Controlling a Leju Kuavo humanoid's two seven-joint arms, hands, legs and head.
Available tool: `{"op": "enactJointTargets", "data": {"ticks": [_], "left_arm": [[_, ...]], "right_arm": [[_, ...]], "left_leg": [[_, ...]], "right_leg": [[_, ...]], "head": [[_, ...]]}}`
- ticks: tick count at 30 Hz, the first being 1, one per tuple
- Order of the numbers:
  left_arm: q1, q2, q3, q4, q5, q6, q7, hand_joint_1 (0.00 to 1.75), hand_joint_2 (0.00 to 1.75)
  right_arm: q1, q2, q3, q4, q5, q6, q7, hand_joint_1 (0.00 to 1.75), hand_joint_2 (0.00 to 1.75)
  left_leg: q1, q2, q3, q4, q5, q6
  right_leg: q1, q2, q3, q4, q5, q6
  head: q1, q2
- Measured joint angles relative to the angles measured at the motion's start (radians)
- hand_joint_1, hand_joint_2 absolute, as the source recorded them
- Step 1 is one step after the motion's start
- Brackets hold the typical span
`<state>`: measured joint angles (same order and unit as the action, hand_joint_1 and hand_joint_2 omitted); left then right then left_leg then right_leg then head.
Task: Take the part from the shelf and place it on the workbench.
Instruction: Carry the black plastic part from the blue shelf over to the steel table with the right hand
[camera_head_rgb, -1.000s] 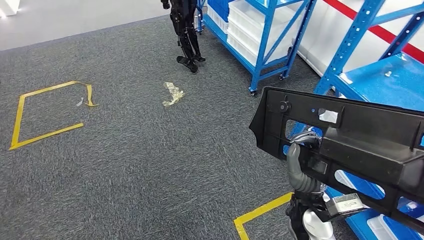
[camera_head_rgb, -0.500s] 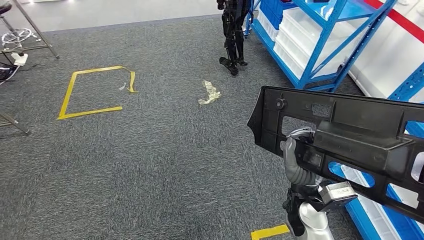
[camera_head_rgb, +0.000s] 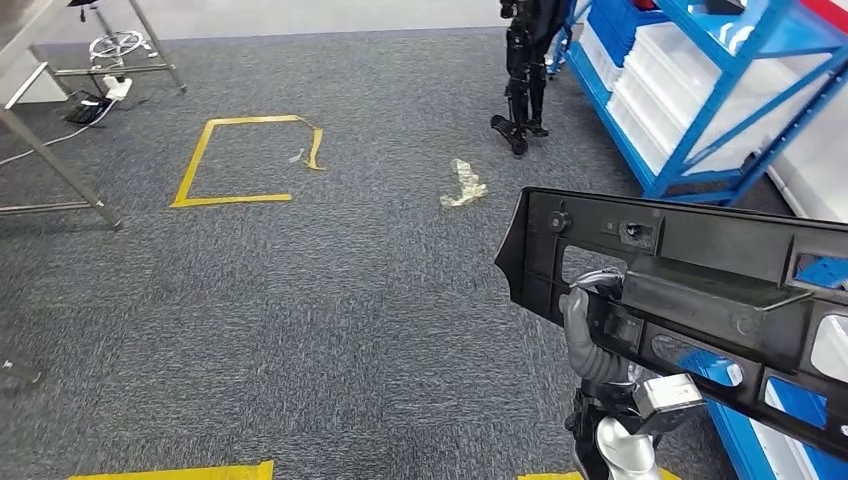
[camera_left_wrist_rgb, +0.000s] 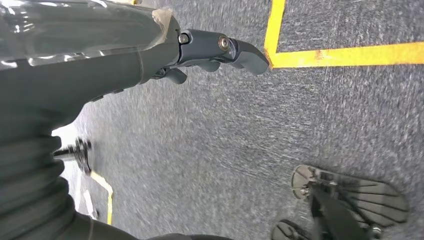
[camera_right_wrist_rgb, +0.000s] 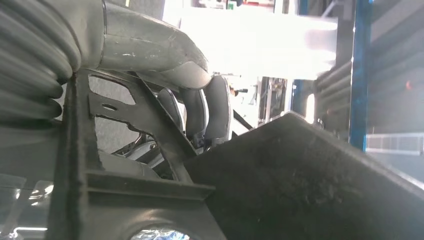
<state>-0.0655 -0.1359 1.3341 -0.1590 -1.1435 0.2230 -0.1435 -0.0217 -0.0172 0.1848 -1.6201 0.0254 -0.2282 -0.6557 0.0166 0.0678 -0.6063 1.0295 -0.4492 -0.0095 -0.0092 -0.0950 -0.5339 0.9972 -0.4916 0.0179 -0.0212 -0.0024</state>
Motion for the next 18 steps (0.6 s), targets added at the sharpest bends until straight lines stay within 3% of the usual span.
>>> {"op": "enactJointTargets", "data": {"ticks": [1, 3, 5, 7, 8, 10, 11, 13, 14, 16, 18], "left_arm": [[-0.001, 0.000, 0.000, 0.000, 0.005, 0.002, -0.003, 0.00, 1.75], [-0.001, 0.001, 0.001, 0.000, 0.010, 0.005, -0.011, 0.00, 1.75], [0.000, 0.003, 0.001, 0.000, 0.011, 0.004, -0.018, 0.00, 1.75], [-0.002, 0.004, 0.001, 0.000, 0.012, 0.004, -0.021, 0.00, 1.75], [-0.004, 0.004, 0.000, 0.000, 0.011, 0.003, -0.022, 0.00, 1.75], [-0.003, 0.004, 0.000, 0.000, 0.009, 0.001, -0.022, 0.00, 1.75], [-0.002, 0.004, 0.000, 0.000, 0.006, 0.001, -0.022, 0.00, 1.75], [-0.001, 0.004, 0.000, 0.000, 0.002, 0.000, -0.023, 0.00, 1.75], [-0.001, 0.004, 0.000, 0.000, 0.000, 0.000, -0.023, 0.00, 1.75], [0.000, 0.004, 0.000, 0.000, -0.002, -0.001, -0.023, 0.00, 1.75], [0.004, 0.005, 0.000, 0.000, -0.005, -0.002, -0.023, 0.00, 1.75]], "right_arm": [[0.005, 0.001, 0.000, -0.005, 0.002, -0.001, 0.000, 1.75, 1.75], [0.012, 0.004, 0.000, -0.012, 0.003, -0.002, 0.001, 1.75, 1.75], [0.019, 0.005, -0.002, -0.018, 0.004, -0.003, 0.001, 1.75, 1.75], [0.030, 0.004, -0.005, -0.022, 0.005, -0.004, 0.001, 1.75, 1.75], [0.038, 0.004, -0.007, -0.022, 0.005, -0.004, 0.001, 1.75, 1.75], [0.051, 0.002, -0.011, -0.022, 0.005, -0.005, 0.001, 1.75, 1.75], [0.055, 0.002, -0.013, -0.024, 0.005, -0.005, 0.001, 1.75, 1.75], [0.062, 0.001, -0.014, -0.028, 0.005, -0.007, 0.001, 1.75, 1.75], [0.064, 0.001, -0.015, -0.030, 0.006, -0.007, 0.001, 1.75, 1.75], [0.068, 0.001, -0.015, -0.032, 0.006, -0.007, 0.001, 1.75, 1.75], [0.070, 0.001, -0.016, -0.035, 0.007, -0.008, 0.001, 1.75, 1.75]], "left_leg": [[-0.005, 0.005, 0.009, -0.016, 0.000, 0.007], [-0.010, -0.020, 0.010, -0.021, 0.001, 0.025], [-0.009, -0.043, 0.019, -0.031, 0.007, 0.042], [-0.008, -0.066, 0.023, -0.035, 0.011, 0.052], [-0.009, -0.080, 0.022, -0.035, 0.011, 0.056], [-0.010, -0.110, 0.021, -0.034, 0.011, 0.057], [-0.010, -0.125, 0.022, -0.034, 0.011, 0.057], [-0.010, -0.154, 0.024, -0.033, 0.011, 0.055], [-0.012, -0.167, 0.025, -0.030, 0.009, 0.051], [-0.014, -0.186, 0.021, -0.027, 0.007, 0.042], [-0.013, -0.199, 0.016, -0.027, 0.008, 0.031]], "right_leg": [[0.002, -0.010, 0.004, -0.001, -0.003, 0.007], [0.000, -0.026, 0.012, -0.003, -0.007, 0.020], [-0.005, 0.005, 0.004, 0.026, -0.027, 0.028], [-0.007, 0.063, -0.048, 0.136, -0.075, 0.023], [-0.007, 0.080, -0.087, 0.210, -0.101, 0.020], [-0.006, 0.090, -0.138, 0.292, -0.117, 0.024], [-0.006, 0.093, -0.136, 0.275, -0.101, 0.030], [-0.010, 0.116, -0.082, 0.143, -0.038, 0.045], [-0.011, 0.133, -0.052, 0.075, -0.011, 0.046], [-0.010, 0.152, -0.021, 0.010, 0.013, 0.035], [-0.009, 0.136, -0.018, 0.009, 0.016, 0.019]], "head": [[0.002, 0.000], [0.006, 0.000], [0.008, 0.000], [0.012, 0.000], [0.013, 0.000], [0.014, 0.000], [0.014, 0.000], [0.015, 0.000], [0.015, 0.000], [0.014, 0.000], [0.013, 0.000]]}}
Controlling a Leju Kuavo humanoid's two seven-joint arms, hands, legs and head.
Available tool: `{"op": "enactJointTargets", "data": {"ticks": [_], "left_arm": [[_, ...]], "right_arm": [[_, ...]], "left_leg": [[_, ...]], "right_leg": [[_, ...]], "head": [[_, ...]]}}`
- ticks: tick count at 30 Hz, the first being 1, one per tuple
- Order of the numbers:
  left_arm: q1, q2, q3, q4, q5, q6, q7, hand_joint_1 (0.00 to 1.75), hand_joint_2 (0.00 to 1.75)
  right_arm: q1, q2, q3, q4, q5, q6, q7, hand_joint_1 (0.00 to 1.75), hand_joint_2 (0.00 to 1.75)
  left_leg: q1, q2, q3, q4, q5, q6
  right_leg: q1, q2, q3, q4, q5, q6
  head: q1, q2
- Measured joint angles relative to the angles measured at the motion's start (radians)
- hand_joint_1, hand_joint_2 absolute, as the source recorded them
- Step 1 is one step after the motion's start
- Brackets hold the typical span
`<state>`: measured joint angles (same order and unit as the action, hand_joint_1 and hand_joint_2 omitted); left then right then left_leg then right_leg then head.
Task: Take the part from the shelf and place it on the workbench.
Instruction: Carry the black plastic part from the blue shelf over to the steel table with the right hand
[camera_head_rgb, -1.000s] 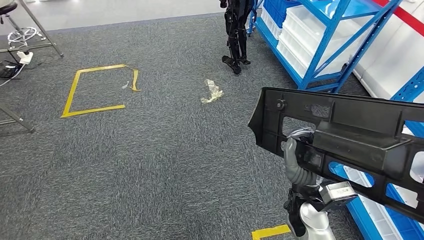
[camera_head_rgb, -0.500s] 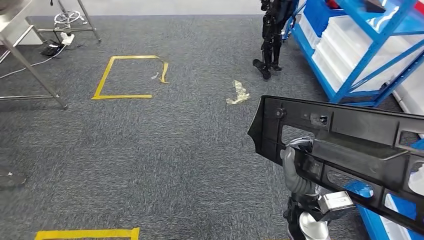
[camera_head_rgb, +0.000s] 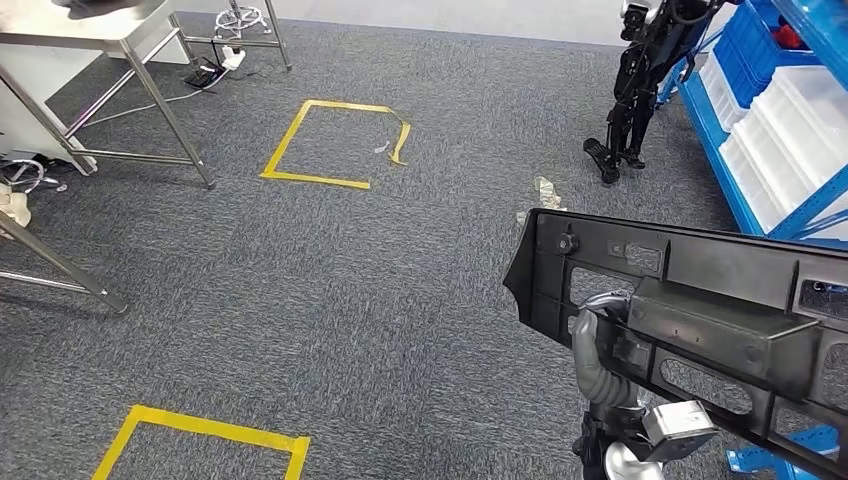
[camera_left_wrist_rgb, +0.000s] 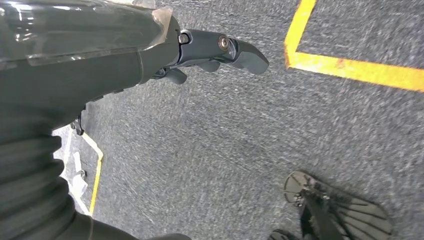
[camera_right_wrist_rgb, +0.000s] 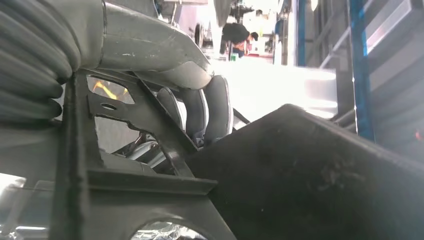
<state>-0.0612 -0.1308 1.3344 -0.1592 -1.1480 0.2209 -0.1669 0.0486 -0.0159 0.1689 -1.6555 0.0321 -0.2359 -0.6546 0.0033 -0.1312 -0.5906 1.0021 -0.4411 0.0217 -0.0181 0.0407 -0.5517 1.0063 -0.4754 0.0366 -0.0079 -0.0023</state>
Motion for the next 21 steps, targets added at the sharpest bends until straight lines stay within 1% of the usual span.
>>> {"op": "enactJointTargets", "data": {"ticks": [1, 2, 3, 4, 5, 6, 7, 8, 9, 10, 11, 12, 13, 14, 15, 16, 17, 18, 19, 20, 21], "left_arm": [[0.002, 0.001, 0.000, 0.000, -0.002, -0.001, 0.000, 0.00, 1.75], [0.003, 0.002, 0.000, 0.000, -0.003, -0.002, -0.001, 0.00, 1.75], [0.003, 0.002, 0.000, 0.000, -0.004, -0.003, -0.002, 0.00, 1.75], [0.001, 0.002, 0.000, 0.000, -0.005, -0.004, -0.003, 0.00, 1.75], [-0.001, 0.002, -0.001, 0.000, -0.007, -0.005, -0.004, 0.00, 1.75], [-0.003, 0.002, -0.001, 0.000, -0.009, -0.006, -0.005, 0.00, 1.75], [-0.003, 0.002, -0.001, 0.000, -0.011, -0.007, -0.006, 0.00, 1.75], [-0.003, 0.002, -0.001, 0.000, -0.013, -0.008, -0.006, 0.00, 1.75], [-0.002, 0.002, -0.001, 0.000, -0.013, -0.010, -0.008, 0.00, 1.75], [-0.003, 0.002, -0.001, 0.000, -0.014, -0.011, -0.010, 0.00, 1.75], [-0.005, 0.003, -0.001, 0.000, -0.014, -0.013, -0.012, 0.00, 1.75], [-0.007, 0.004, -0.002, 0.000, -0.014, -0.013, -0.015, 0.00, 1.75], [-0.010, 0.004, -0.002, 0.000, -0.014, -0.013, -0.017, 0.00, 1.75], [-0.012, 0.004, -0.002, 0.000, -0.014, -0.013, -0.018, 0.00, 1.75], [-0.013, 0.004, -0.003, 0.000, -0.014, -0.013, -0.020, 0.00, 1.75], [-0.011, 0.004, -0.003, 0.000, -0.014, -0.013, -0.021, 0.00, 1.75], [-0.010, 0.003, -0.003, 0.000, -0.014, -0.013, -0.023, 0.00, 1.75], [-0.009, 0.003, -0.003, 0.000, -0.014, -0.014, -0.025, 0.00, 1.75], [-0.010, 0.003, -0.004, 0.000, -0.014, -0.015, -0.028, 0.00, 1.75], [-0.011, 0.003, -0.004, 0.000, -0.015, -0.017, -0.031, 0.00, 1.75], [-0.012, 0.003, -0.004, 0.000, -0.017, -0.020, -0.036, 0.00, 1.75]], "right_arm": [[0.001, 0.000, -0.001, -0.003, 0.000, 0.000, 0.000, 1.75, 1.75], [0.003, 0.001, -0.002, -0.007, 0.000, -0.001, 0.000, 1.75, 1.75], [0.007, 0.002, -0.003, -0.011, 0.000, -0.001, 0.000, 1.75, 1.75], [0.013, 0.002, -0.005, -0.014, 0.001, -0.002, 0.000, 1.75, 1.75], [0.020, 0.001, -0.008, -0.017, 0.001, -0.003, 0.000, 1.75, 1.75], [0.025, 0.001, -0.011, -0.018, 0.001, -0.004, 0.000, 1.75, 1.75], [0.029, 0.000, -0.014, -0.019, 0.001, -0.005, 0.000, 1.75, 1.75], [0.030, 0.000, -0.017, -0.020, 0.002, -0.005, 0.000, 1.75, 1.75], [0.031, 0.000, -0.020, -0.022, 0.002, -0.005, 0.000, 1.75, 1.75], [0.032, -0.001, -0.023, -0.024, 0.002, -0.005, 0.000, 1.75, 1.75], [0.032, -0.001, -0.026, -0.028, 0.002, -0.005, 0.000, 1.75, 1.75], [0.033, -0.002, -0.029, -0.031, 0.002, -0.005, 0.000, 1.75, 1.75], [0.034, -0.003, -0.033, -0.035, 0.001, -0.005, 0.000, 1.75, 1.75], [0.035, -0.003, -0.036, -0.037, 0.001, -0.005, 0.000, 1.75, 1.75], [0.035, -0.003, -0.038, -0.040, 0.001, -0.005, 0.000, 1.75, 1.75], [0.034, -0.004, -0.040, -0.044, 0.001, -0.005, 0.000, 1.75, 1.75], [0.033, -0.003, -0.041, -0.048, 0.002, -0.005, 0.000, 1.75, 1.75], [0.034, -0.003, -0.043, -0.052, 0.002, -0.005, 0.000, 1.75, 1.75], [0.035, -0.003, -0.046, -0.055, 0.002, -0.005, 0.000, 1.75, 1.75], [0.039, -0.003, -0.049, -0.057, 0.002, -0.006, 0.000, 1.75, 1.75], [0.045, -0.004, -0.052, -0.058, 0.001, -0.006, 0.000, 1.75, 1.75]], "left_leg": [[0.000, 0.008, -0.003, 0.005, -0.004, -0.005], [0.000, 0.028, -0.012, 0.022, -0.017, -0.010], [0.000, 0.055, -0.030, 0.059, -0.040, -0.014], [0.000, 0.086, -0.059, 0.120, -0.073, -0.018], [0.001, 0.106, -0.094, 0.191, -0.106, -0.022], [0.004, 0.117, -0.126, 0.254, -0.130, -0.025], [0.006, 0.122, -0.145, 0.291, -0.137, -0.027], [0.007, 0.126, -0.143, 0.286, -0.125, -0.028], [0.008, 0.134, -0.120, 0.244, -0.098, -0.028], [0.007, 0.153, -0.082, 0.176, -0.065, -0.025], [0.004, 0.183, -0.043, 0.105, -0.040, -0.022], [0.001, 0.206, -0.013, 0.051, -0.025, -0.017], [-0.002, 0.221, 0.003, 0.021, -0.019, -0.012], [-0.007, 0.220, 0.006, 0.011, -0.020, -0.008], [-0.009, 0.204, 0.005, 0.009, -0.018, -0.001], [-0.008, 0.191, 0.007, 0.005, -0.015, 0.006], [-0.007, 0.178, 0.010, 0.001, -0.012, 0.013], [-0.003, 0.166, 0.013, -0.003, -0.008, 0.019], [-0.001, 0.153, 0.014, -0.005, -0.005, 0.024], [0.000, 0.139, 0.012, -0.005, -0.003, 0.028], [0.000, 0.124, 0.010, -0.004, -0.002, 0.030]], "right_leg": [[-0.001, -0.008, 0.000, -0.001, 0.002, -0.007], [-0.004, -0.018, 0.001, -0.003, 0.003, -0.015], [-0.007, -0.029, 0.003, -0.005, 0.004, -0.023], [-0.005, -0.041, 0.003, -0.005, 0.002, -0.028], [-0.003, -0.055, 0.003, -0.005, 0.001, -0.033], [-0.001, -0.068, 0.003, -0.005, -0.001, -0.035], [0.000, -0.082, 0.003, -0.005, -0.002, -0.036], [0.000, -0.094, 0.004, -0.005, -0.002, -0.036], [0.000, -0.104, 0.005, -0.004, -0.004, -0.036], [0.001, -0.115, 0.008, -0.004, -0.005, -0.034], [0.004, -0.124, 0.011, -0.003, -0.008, -0.031], [0.009, -0.134, 0.013, -0.003, -0.012, -0.026], [0.013, -0.144, 0.016, -0.002, -0.014, -0.021], [0.016, -0.156, 0.018, -0.002, -0.017, -0.016], [0.016, -0.169, 0.022, -0.004, -0.019, -0.011], [0.014, -0.170, 0.023, 0.000, -0.022, -0.006], [0.012, -0.154, 0.019, 0.014, -0.033, -0.002], [0.011, -0.129, 0.006, 0.047, -0.051, -0.001], [0.008, -0.096, -0.019, 0.101, -0.076, -0.002], [0.007, -0.071, -0.052, 0.168, -0.105, -0.006], [0.006, -0.058, -0.085, 0.235, -0.129, -0.007]], "head": [[0.000, 0.000], [-0.003, 0.000], [-0.007, 0.000], [-0.010, 0.000], [-0.014, 0.000], [-0.014, 0.000], [-0.014, 0.000], [-0.015, 0.000], [-0.015, 0.000], [-0.015, 0.000], [-0.015, 0.000], [-0.014, 0.000], [-0.012, 0.000], [-0.011, 0.000], [-0.009, 0.000], [-0.008, 0.000], [-0.008, 0.000], [-0.006, 0.000], [-0.004, 0.000], [-0.002, 0.000], [0.000, 0.000]]}}
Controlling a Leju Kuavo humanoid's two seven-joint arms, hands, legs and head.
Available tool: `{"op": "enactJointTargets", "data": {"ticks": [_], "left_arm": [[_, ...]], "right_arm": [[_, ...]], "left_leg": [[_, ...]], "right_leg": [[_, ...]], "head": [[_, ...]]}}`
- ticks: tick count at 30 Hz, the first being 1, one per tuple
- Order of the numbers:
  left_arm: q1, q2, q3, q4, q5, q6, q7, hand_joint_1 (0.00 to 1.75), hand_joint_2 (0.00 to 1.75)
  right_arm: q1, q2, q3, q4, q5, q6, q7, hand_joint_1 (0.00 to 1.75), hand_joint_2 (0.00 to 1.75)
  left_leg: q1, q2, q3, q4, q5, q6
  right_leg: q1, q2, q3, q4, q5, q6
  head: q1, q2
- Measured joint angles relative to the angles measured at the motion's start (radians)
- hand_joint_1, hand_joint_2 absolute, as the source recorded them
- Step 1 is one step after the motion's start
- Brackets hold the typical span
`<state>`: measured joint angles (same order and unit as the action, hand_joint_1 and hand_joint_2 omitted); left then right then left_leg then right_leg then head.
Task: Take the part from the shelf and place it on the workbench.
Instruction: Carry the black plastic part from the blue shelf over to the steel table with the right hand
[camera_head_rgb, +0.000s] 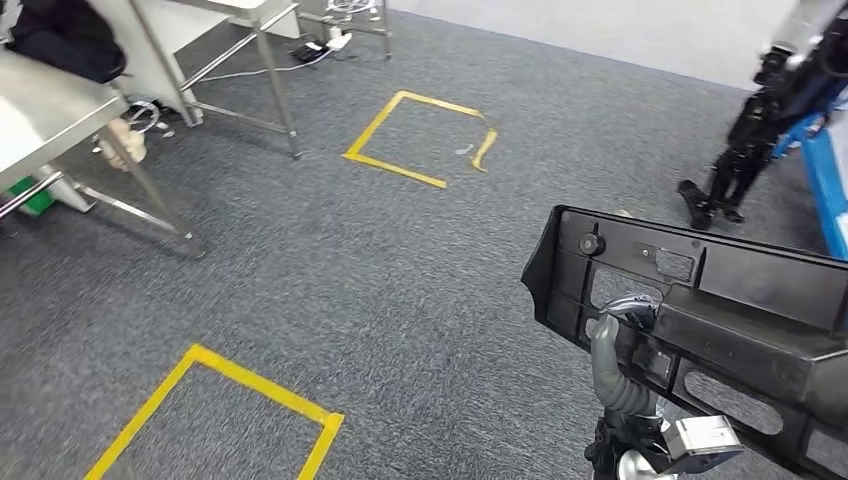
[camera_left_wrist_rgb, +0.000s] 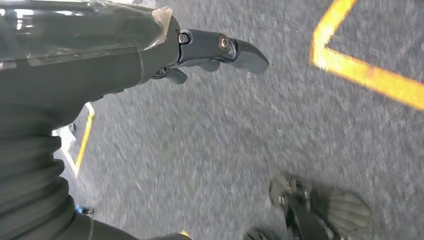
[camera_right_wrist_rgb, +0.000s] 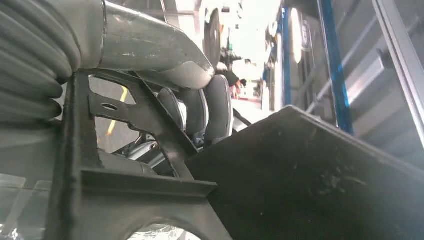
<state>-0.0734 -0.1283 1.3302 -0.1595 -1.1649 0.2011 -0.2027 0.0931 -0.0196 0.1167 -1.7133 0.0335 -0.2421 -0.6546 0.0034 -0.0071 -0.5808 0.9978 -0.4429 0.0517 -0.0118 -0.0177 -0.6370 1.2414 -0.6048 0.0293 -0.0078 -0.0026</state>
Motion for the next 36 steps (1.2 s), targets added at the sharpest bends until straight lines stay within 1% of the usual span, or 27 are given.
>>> {"op": "enactJointTargets", "data": {"ticks": [1, 2, 3, 5, 6, 8, 9, 10, 12, 14, 16, 17, 18, 19, 21, 23, 25, 26, 27, 28, 30, 31, 32, 33, 34, 35, 36], "left_arm": [[0.000, -0.001, -0.001, 0.000, -0.002, -0.003, -0.004, 0.00, 1.75], [0.002, -0.002, -0.002, 0.000, -0.004, -0.005, -0.008, 0.00, 1.75], [0.003, -0.003, -0.004, 0.000, -0.006, -0.007, -0.010, 0.00, 1.75], [0.003, -0.004, -0.008, 0.000, -0.009, -0.011, -0.014, 0.00, 1.75], [0.003, -0.004, -0.011, 0.000, -0.012, -0.012, -0.015, 0.00, 1.75], [0.003, -0.003, -0.015, 0.000, -0.015, -0.015, -0.019, 0.00, 1.75], [0.005, -0.003, -0.016, 0.000, -0.009, -0.018, -0.024, 0.00, 1.75], [0.008, -0.004, -0.014, 0.000, 0.006, -0.023, -0.032, 0.00, 1.75], [0.008, -0.008, -0.001, 0.000, 0.050, -0.025, -0.048, 0.00, 1.75], [0.005, -0.017, 0.015, 0.000, 0.079, -0.010, -0.055, 0.00, 1.75], [0.004, -0.026, 0.025, 0.000, 0.086, 0.002, -0.057, 0.00, 1.75], [0.005, -0.029, 0.029, 0.000, 0.087, 0.005, -0.058, 0.00, 1.75], [0.006, -0.032, 0.032, 0.000, 0.088, 0.006, -0.058, 0.00, 1.75], [0.006, -0.034, 0.035, 0.000, 0.088, 0.007, -0.058, 0.00, 1.75], [0.004, -0.037, 0.037, 0.000, 0.088, 0.007, -0.058, 0.00, 1.75], [0.001, -0.037, 0.037, 0.000, 0.088, 0.008, -0.058, 0.00, 1.75], [0.001, -0.036, 0.039, 0.000, 0.088, 0.008, -0.058, 0.00, 1.75], [0.001, -0.036, 0.041, 0.000, 0.088, 0.008, -0.058, 0.00, 1.75], [0.001, -0.035, 0.042, 0.000, 0.088, 0.008, -0.058, 0.00, 1.75], [0.000, -0.035, 0.044, 0.000, 0.089, 0.008, -0.057, 0.00, 1.75], [-0.002, -0.036, 0.047, 0.000, 0.089, 0.007, -0.057, 0.00, 1.75], [-0.002, -0.037, 0.049, 0.001, 0.089, 0.007, -0.056, 0.00, 1.75], [-0.002, -0.037, 0.051, 0.001, 0.089, 0.007, -0.056, 0.00, 1.75], [-0.001, -0.038, 0.052, 0.001, 0.089, 0.007, -0.056, 0.00, 1.75], [0.000, -0.039, 0.052, 0.001, 0.089, 0.008, -0.055, 0.00, 1.75], [0.000, -0.039, 0.052, 0.001, 0.089, 0.008, -0.055, 0.00, 1.75], [-0.001, -0.039, 0.052, 0.001, 0.089, 0.008, -0.055, 0.00, 1.75]], "right_arm": [[0.006, 0.000, -0.003, -0.002, 0.000, -0.001, 0.000, 1.75, 1.75], [0.011, -0.001, -0.006, -0.005, 0.001, -0.002, 0.000, 1.75, 1.75], [0.016, -0.001, -0.010, -0.010, 0.003, -0.002, 0.000, 1.75, 1.75], [0.024, -0.001, -0.018, -0.022, 0.006, -0.003, 0.000, 1.75, 1.75], [0.029, 0.000, -0.022, -0.027, 0.006, -0.003, 0.000, 1.75, 1.75], [0.040, 0.000, -0.027, -0.036, 0.008, -0.003, 0.000, 1.75, 1.75], [0.044, 0.000, -0.029, -0.039, 0.009, -0.003, 0.000, 1.75, 1.75], [0.047, 0.001, -0.030, -0.043, 0.011, -0.003, 0.000, 1.75, 1.75], [0.053, 0.005, -0.033, -0.052, 0.015, -0.003, 0.000, 1.75, 1.75], [0.065, 0.009, -0.040, -0.059, 0.019, -0.002, 0.000, 1.75, 1.75], [0.075, 0.010, -0.047, -0.063, 0.021, -0.002, 0.000, 1.75, 1.75], [0.078, 0.010, -0.049, -0.064, 0.022, -0.002, 0.000, 1.75, 1.75], [0.081, 0.010, -0.050, -0.065, 0.022, -0.002, 0.000, 1.75, 1.75], [0.082, 0.011, -0.051, -0.066, 0.022, -0.002, 0.000, 1.75, 1.75], [0.084, 0.011, -0.053, -0.071, 0.022, -0.002, 0.000, 1.75, 1.75], [0.084, 0.012, -0.056, -0.075, 0.023, 0.002, -0.001, 1.75, 1.75], [0.084, 0.014, -0.058, -0.078, 0.025, 0.006, -0.001, 1.75, 1.75], [0.084, 0.015, -0.059, -0.079, 0.025, 0.007, -0.001, 1.75, 1.75], [0.084, 0.015, -0.060, -0.080, 0.026, 0.008, -0.001, 1.75, 1.75], [0.084, 0.015, -0.062, -0.082, 0.027, 0.009, -0.001, 1.75, 1.75], [0.087, 0.015, -0.067, -0.083, 0.027, 0.010, -0.001, 1.75, 1.75], [0.088, 0.014, -0.069, -0.083, 0.026, 0.010, -0.001, 1.75, 1.75], [0.089, 0.014, -0.071, -0.082, 0.026, 0.011, -0.001, 1.75, 1.75], [0.089, 0.014, -0.071, -0.082, 0.025, 0.013, -0.001, 1.75, 1.75], [0.089, 0.014, -0.071, -0.082, 0.024, 0.016, -0.001, 1.75, 1.75], [0.088, 0.014, -0.072, -0.082, 0.023, 0.019, -0.001, 1.75, 1.75], [0.088, 0.014, -0.072, -0.082, 0.021, 0.022, -0.001, 1.75, 1.75]], "left_leg": [[0.000, -0.016, -0.001, 0.000, 0.001, 0.000], [0.001, -0.031, -0.002, 0.001, 0.001, 0.000], [0.003, -0.046, -0.001, 0.002, 0.001, -0.002], [0.005, -0.074, -0.003, 0.008, 0.000, -0.011], [0.005, -0.087, -0.006, 0.012, -0.002, -0.018], [0.004, -0.108, -0.014, 0.016, -0.002, -0.033], [0.006, -0.118, -0.017, 0.014, -0.001, -0.040], [0.008, -0.116, -0.018, 0.014, 0.000, -0.045], [0.007, -0.072, -0.035, 0.050, -0.024, -0.054], [0.007, -0.015, -0.089, 0.164, -0.086, -0.059], [0.008, -0.001, -0.149, 0.284, -0.132, -0.062], [0.008, 0.001, -0.159, 0.302, -0.131, -0.062], [0.008, 0.004, -0.148, 0.281, -0.111, -0.060], [0.008, 0.013, -0.120, 0.227, -0.080, -0.057], [0.002, 0.056, -0.046, 0.094, -0.029, -0.047], [-0.007, 0.079, -0.016, 0.034, -0.017, -0.037], [-0.010, 0.058, -0.017, 0.027, -0.015, -0.028], [-0.008, 0.047, -0.015, 0.021, -0.011, -0.022], [-0.006, 0.036, -0.012, 0.016, -0.007, -0.015], [-0.002, 0.025, -0.009, 0.011, -0.003, -0.010], [0.000, 0.000, -0.012, 0.010, 0.001, -0.005], [0.001, -0.014, -0.014, 0.010, 0.001, -0.004], [0.001, -0.028, -0.015, 0.011, 0.002, -0.004], [0.002, -0.043, -0.014, 0.011, 0.002, -0.004], [0.003, -0.057, -0.012, 0.011, 0.002, -0.006], [0.005, -0.071, -0.011, 0.012, 0.002, -0.009], [0.003, -0.085, -0.012, 0.015, 0.002, -0.015]], "right_leg": [[-0.001, 0.007, -0.024, 0.045, -0.012, 0.002], [-0.003, 0.010, -0.030, 0.054, -0.008, 0.009], [-0.007, 0.013, -0.018, 0.024, 0.012, 0.019], [-0.017, 0.045, 0.041, -0.112, 0.070, 0.042], [-0.021, 0.063, 0.066, -0.170, 0.091, 0.044], [-0.022, 0.082, 0.089, -0.221, 0.106, 0.034], [-0.020, 0.073, 0.091, -0.220, 0.108, 0.024], [-0.021, 0.064, 0.093, -0.221, 0.110, 0.017], [-0.024, 0.043, 0.096, -0.224, 0.112, 0.002], [-0.021, 0.018, 0.099, -0.225, 0.110, -0.010], [-0.015, -0.009, 0.100, -0.225, 0.107, -0.016], [-0.014, -0.022, 0.100, -0.225, 0.105, -0.017], [-0.013, -0.033, 0.102, -0.225, 0.104, -0.018], [-0.012, -0.044, 0.105, -0.225, 0.102, -0.017], [-0.006, -0.063, 0.111, -0.224, 0.096, -0.013], [0.002, -0.079, 0.116, -0.224, 0.091, -0.004], [0.005, -0.097, 0.120, -0.227, 0.087, 0.005], [0.004, -0.092, 0.120, -0.222, 0.082, 0.010], [0.003, -0.073, 0.111, -0.202, 0.070, 0.012], [0.002, -0.046, 0.092, -0.163, 0.050, 0.011], [-0.001, 0.000, 0.026, -0.032, -0.002, 0.006], [-0.001, 0.009, -0.006, 0.027, -0.020, 0.006], [-0.002, 0.011, -0.024, 0.058, -0.023, 0.011], [-0.004, 0.013, -0.023, 0.047, -0.009, 0.020], [-0.007, 0.017, -0.002, -0.002, 0.018, 0.030], [-0.011, 0.031, 0.030, -0.076, 0.052, 0.041], [-0.014, 0.048, 0.060, -0.145, 0.079, 0.046]], "head": [[0.000, 0.000], [0.001, 0.000], [0.000, 0.000], [0.002, 0.000], [0.003, 0.000], [0.003, 0.000], [0.002, 0.000], [0.002, 0.000], [-0.004, 0.000], [-0.011, 0.000], [-0.012, 0.000], [-0.012, 0.000], [-0.013, 0.000], [-0.012, 0.000], [-0.013, 0.000], [-0.010, 0.000], [-0.007, 0.000], [-0.006, 0.000], [-0.005, 0.000], [-0.003, 0.000], [0.001, 0.000], [0.002, 0.000], [0.002, 0.000], [0.002, 0.000], [0.002, 0.000], [0.003, 0.000], [0.004, 0.000]]}}
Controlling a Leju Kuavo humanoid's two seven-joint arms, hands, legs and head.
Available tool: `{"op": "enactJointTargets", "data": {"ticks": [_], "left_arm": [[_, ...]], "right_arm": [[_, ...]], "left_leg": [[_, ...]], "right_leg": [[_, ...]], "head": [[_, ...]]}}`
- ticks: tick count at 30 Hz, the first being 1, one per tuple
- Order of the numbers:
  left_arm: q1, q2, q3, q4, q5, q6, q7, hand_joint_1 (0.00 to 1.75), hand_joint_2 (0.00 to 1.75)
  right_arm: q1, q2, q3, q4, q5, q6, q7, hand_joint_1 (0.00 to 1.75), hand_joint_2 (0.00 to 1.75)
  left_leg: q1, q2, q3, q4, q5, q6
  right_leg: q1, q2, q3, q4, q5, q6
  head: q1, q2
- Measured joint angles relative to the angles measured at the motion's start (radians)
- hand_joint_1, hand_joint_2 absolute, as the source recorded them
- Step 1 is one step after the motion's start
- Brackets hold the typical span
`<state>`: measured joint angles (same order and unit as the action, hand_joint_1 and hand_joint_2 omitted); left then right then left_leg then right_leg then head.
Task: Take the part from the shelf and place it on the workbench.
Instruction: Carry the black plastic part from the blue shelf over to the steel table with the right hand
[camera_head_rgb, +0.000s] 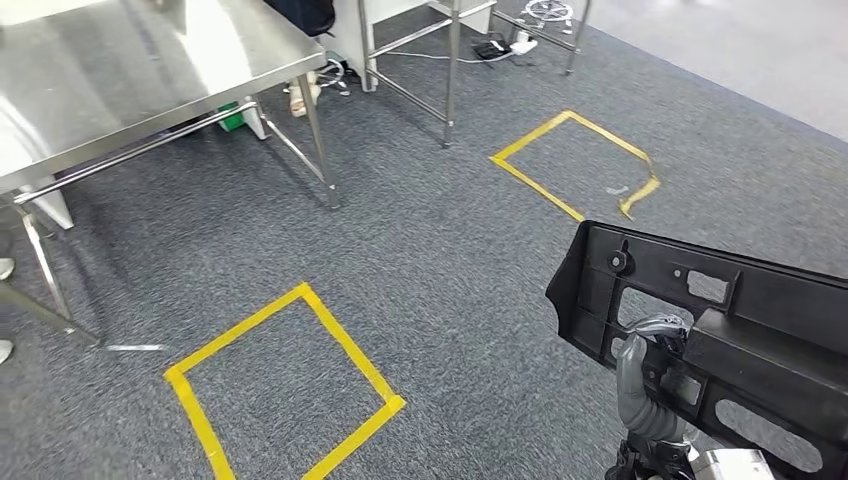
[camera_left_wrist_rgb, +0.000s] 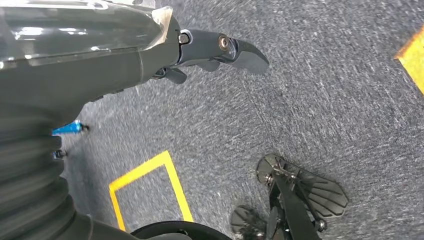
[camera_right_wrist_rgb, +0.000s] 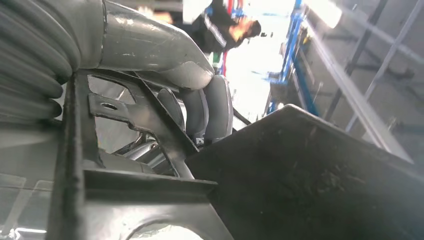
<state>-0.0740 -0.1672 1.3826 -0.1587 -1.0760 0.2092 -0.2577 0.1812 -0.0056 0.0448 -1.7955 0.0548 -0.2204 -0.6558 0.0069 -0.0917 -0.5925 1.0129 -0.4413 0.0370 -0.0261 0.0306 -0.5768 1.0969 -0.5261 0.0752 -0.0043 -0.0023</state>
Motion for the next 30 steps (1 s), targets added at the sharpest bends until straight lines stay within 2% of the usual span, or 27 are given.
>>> {"op": "enactJointTargets", "data": {"ticks": [1, 2, 4, 5, 7, 8, 9, 10, 11, 12, 13, 14, 15, 16, 17, 18, 20, 21, 22, 24, 26, 27, 28, 29, 30], "left_arm": [[0.000, 0.000, 0.000, 0.000, 0.000, 0.002, 0.002, 0.00, 1.75], [0.000, -0.001, 0.000, 0.000, -0.001, 0.006, 0.006, 0.00, 1.75], [0.002, -0.002, 0.000, 0.000, -0.002, 0.017, 0.017, 0.00, 1.75], [0.004, -0.002, 0.000, 0.000, -0.003, 0.022, 0.022, 0.00, 1.75], [0.004, -0.004, 0.000, 0.000, -0.004, 0.029, 0.027, 0.00, 1.75], [0.002, -0.004, 0.000, 0.000, -0.004, 0.031, 0.029, 0.00, 1.75], [0.000, -0.005, 0.000, 0.000, -0.005, 0.032, 0.028, 0.00, 1.75], [-0.001, -0.005, 0.000, 0.000, -0.005, 0.033, 0.026, 0.00, 1.75], [-0.001, -0.006, 0.000, 0.000, -0.005, 0.033, 0.024, 0.00, 1.75], [-0.001, -0.006, 0.001, 0.000, -0.004, 0.033, 0.023, 0.00, 1.75], [0.000, -0.006, 0.002, 0.000, -0.002, 0.036, 0.023, 0.00, 1.75], [0.000, -0.006, 0.004, 0.000, 0.002, 0.040, 0.023, 0.00, 1.75], [-0.002, -0.006, 0.007, 0.000, 0.008, 0.045, 0.026, 0.00, 1.75], [-0.004, -0.006, 0.010, 0.000, 0.013, 0.050, 0.028, 0.00, 1.75], [-0.006, -0.006, 0.014, 0.000, 0.019, 0.055, 0.030, 0.00, 1.75], [-0.008, -0.006, 0.018, 0.000, 0.026, 0.060, 0.033, 0.00, 1.75], [-0.009, -0.007, 0.031, 0.000, 0.039, 0.073, 0.035, 0.00, 1.75], [-0.009, -0.008, 0.036, 0.000, 0.044, 0.078, 0.036, 0.00, 1.75], [-0.010, -0.009, 0.041, -0.001, 0.048, 0.082, 0.036, 0.00, 1.75], [-0.014, -0.010, 0.048, -0.001, 0.051, 0.086, 0.036, 0.00, 1.75], [-0.015, -0.012, 0.053, -0.001, 0.053, 0.088, 0.035, 0.00, 1.75], [-0.015, -0.014, 0.056, -0.001, 0.055, 0.089, 0.034, 0.00, 1.75], [-0.015, -0.014, 0.058, -0.001, 0.058, 0.090, 0.033, 0.00, 1.75], [-0.014, -0.015, 0.060, -0.001, 0.061, 0.092, 0.032, 0.00, 1.75], [-0.014, -0.015, 0.063, -0.001, 0.064, 0.093, 0.031, 0.00, 1.75]], "right_arm": [[0.000, 0.000, 0.000, 0.000, -0.001, 0.002, 0.000, 1.75, 1.75], [0.001, 0.000, -0.001, 0.000, -0.002, 0.003, 0.000, 1.75, 1.75], [0.000, 0.000, -0.001, 0.000, -0.004, 0.007, 0.000, 1.75, 1.75], [-0.001, 0.001, -0.002, 0.000, -0.005, 0.008, 0.000, 1.75, 1.75], [-0.001, 0.004, -0.003, 0.000, -0.006, 0.011, 0.000, 1.75, 1.75], [0.000, 0.005, -0.004, 0.000, -0.006, 0.012, 0.000, 1.75, 1.75], [0.001, 0.006, -0.004, 0.000, -0.006, 0.014, 0.000, 1.75, 1.75], [0.001, 0.007, -0.004, 0.001, -0.006, 0.015, 0.000, 1.75, 1.75], [0.001, 0.007, -0.005, 0.002, -0.006, 0.016, 0.000, 1.75, 1.75], [0.001, 0.008, -0.005, 0.003, -0.006, 0.017, 0.000, 1.75, 1.75], [0.001, 0.009, -0.006, 0.004, -0.006, 0.018, 0.000, 1.75, 1.75], [0.000, 0.010, -0.006, 0.005, -0.006, 0.018, 0.000, 1.75, 1.75], [0.000, 0.011, -0.006, 0.005, -0.006, 0.018, 0.000, 1.75, 1.75], [-0.001, 0.011, -0.006, 0.005, -0.006, 0.019, 0.000, 1.75, 1.75], [-0.002, 0.012, -0.006, 0.005, -0.006, 0.019, 0.000, 1.75, 1.75], [-0.003, 0.012, -0.006, 0.005, -0.006, 0.020, 0.000, 1.75, 1.75], [-0.006, 0.014, -0.006, 0.005, -0.006, 0.021, 0.000, 1.75, 1.75], [-0.007, 0.014, -0.006, 0.006, -0.006, 0.021, 0.000, 1.75, 1.75], [-0.007, 0.014, -0.006, 0.006, -0.006, 0.021, 0.000, 1.75, 1.75], [-0.005, 0.013, -0.007, 0.007, -0.006, 0.021, 0.000, 1.75, 1.75], [-0.002, 0.012, -0.007, 0.011, -0.007, 0.021, 0.000, 1.75, 1.75], [-0.002, 0.011, -0.007, 0.012, -0.007, 0.020, 0.000, 1.75, 1.75], [-0.002, 0.011, -0.007, 0.013, -0.007, 0.020, 0.000, 1.75, 1.75], [-0.002, 0.011, -0.007, 0.014, -0.007, 0.020, 0.000, 1.75, 1.75], [-0.003, 0.011, -0.007, 0.014, -0.007, 0.020, 0.000, 1.75, 1.75]], "left_leg": [[-0.001, -0.011, -0.002, 0.002, 0.000, -0.006], [-0.002, -0.021, -0.004, 0.002, 0.000, -0.013], [-0.001, -0.035, -0.009, -0.001, 0.003, -0.026], [0.000, -0.030, -0.011, 0.001, 0.001, -0.031], [0.000, 0.016, -0.035, 0.052, -0.031, -0.040], [0.000, 0.046, -0.060, 0.107, -0.062, -0.043], [0.001, 0.067, -0.094, 0.176, -0.095, -0.046], [0.002, 0.077, -0.125, 0.237, -0.120, -0.048], [0.003, 0.082, -0.144, 0.275, -0.129, -0.049], [0.003, 0.085, -0.145, 0.277, -0.120, -0.049], [0.003, 0.091, -0.124, 0.237, -0.094, -0.046], [0.002, 0.107, -0.089, 0.173, -0.063, -0.041], [-0.002, 0.132, -0.051, 0.104, -0.039, -0.035], [-0.006, 0.152, -0.022, 0.051, -0.023, -0.029], [-0.010, 0.165, -0.007, 0.022, -0.017, -0.024], [-0.014, 0.165, -0.003, 0.011, -0.018, -0.020], [-0.015, 0.140, -0.003, 0.004, -0.012, -0.010], [-0.012, 0.128, 0.000, -0.002, -0.008, -0.004], [-0.009, 0.116, 0.003, -0.008, -0.003, 0.003], [-0.004, 0.091, 0.004, -0.012, 0.002, 0.010], [-0.004, 0.061, 0.002, -0.012, 0.003, 0.012], [-0.003, 0.045, 0.002, -0.011, 0.003, 0.012], [-0.001, 0.030, 0.003, -0.010, 0.003, 0.011], [0.000, 0.015, 0.004, -0.008, 0.003, 0.008], [0.002, 0.002, 0.004, -0.006, 0.002, 0.004]], "right_leg": [[-0.002, 0.013, 0.021, -0.049, 0.017, -0.002], [-0.002, 0.022, 0.032, -0.074, 0.024, -0.009], [-0.001, 0.010, 0.037, -0.079, 0.027, -0.029], [-0.002, 0.001, 0.039, -0.080, 0.029, -0.037], [-0.006, -0.020, 0.041, -0.083, 0.032, -0.052], [-0.004, -0.031, 0.041, -0.083, 0.032, -0.056], [-0.001, -0.044, 0.041, -0.083, 0.031, -0.060], [0.001, -0.057, 0.041, -0.083, 0.029, -0.063], [0.003, -0.070, 0.041, -0.083, 0.028, -0.064], [0.004, -0.083, 0.042, -0.083, 0.027, -0.066], [0.005, -0.094, 0.044, -0.083, 0.025, -0.066], [0.006, -0.105, 0.047, -0.083, 0.023, -0.065], [0.009, -0.115, 0.050, -0.083, 0.021, -0.063], [0.012, -0.124, 0.052, -0.083, 0.017, -0.059], [0.016, -0.133, 0.055, -0.083, 0.015, -0.054], [0.018, -0.142, 0.057, -0.083, 0.013, -0.050], [0.017, -0.155, 0.061, -0.083, 0.009, -0.039], [0.016, -0.142, 0.057, -0.073, 0.001, -0.035], [0.015, -0.118, 0.045, -0.044, -0.016, -0.034], [0.013, -0.060, -0.010, 0.069, -0.066, -0.039], [0.012, -0.040, -0.071, 0.185, -0.101, -0.037], [0.010, -0.037, -0.084, 0.201, -0.098, -0.031], [0.008, -0.035, -0.076, 0.174, -0.078, -0.020], [0.004, -0.028, -0.051, 0.111, -0.046, -0.008], [-0.002, -0.009, -0.020, 0.037, -0.013, 0.002]], "head": [[0.000, 0.000], [-0.001, 0.000], [-0.002, 0.000], [-0.002, 0.000], [-0.008, 0.000], [-0.011, 0.000], [-0.015, 0.000], [-0.016, 0.000], [-0.016, 0.000], [-0.016, 0.000], [-0.016, 0.000], [-0.016, 0.000], [-0.016, 0.000], [-0.015, 0.000], [-0.014, 0.000], [-0.013, 0.000], [-0.012, 0.000], [-0.011, 0.000], [-0.009, 0.000], [-0.003, 0.000], [0.000, 0.000], [0.000, 0.000], [0.000, 0.000], [0.000, 0.000], [0.000, 0.000]]}}
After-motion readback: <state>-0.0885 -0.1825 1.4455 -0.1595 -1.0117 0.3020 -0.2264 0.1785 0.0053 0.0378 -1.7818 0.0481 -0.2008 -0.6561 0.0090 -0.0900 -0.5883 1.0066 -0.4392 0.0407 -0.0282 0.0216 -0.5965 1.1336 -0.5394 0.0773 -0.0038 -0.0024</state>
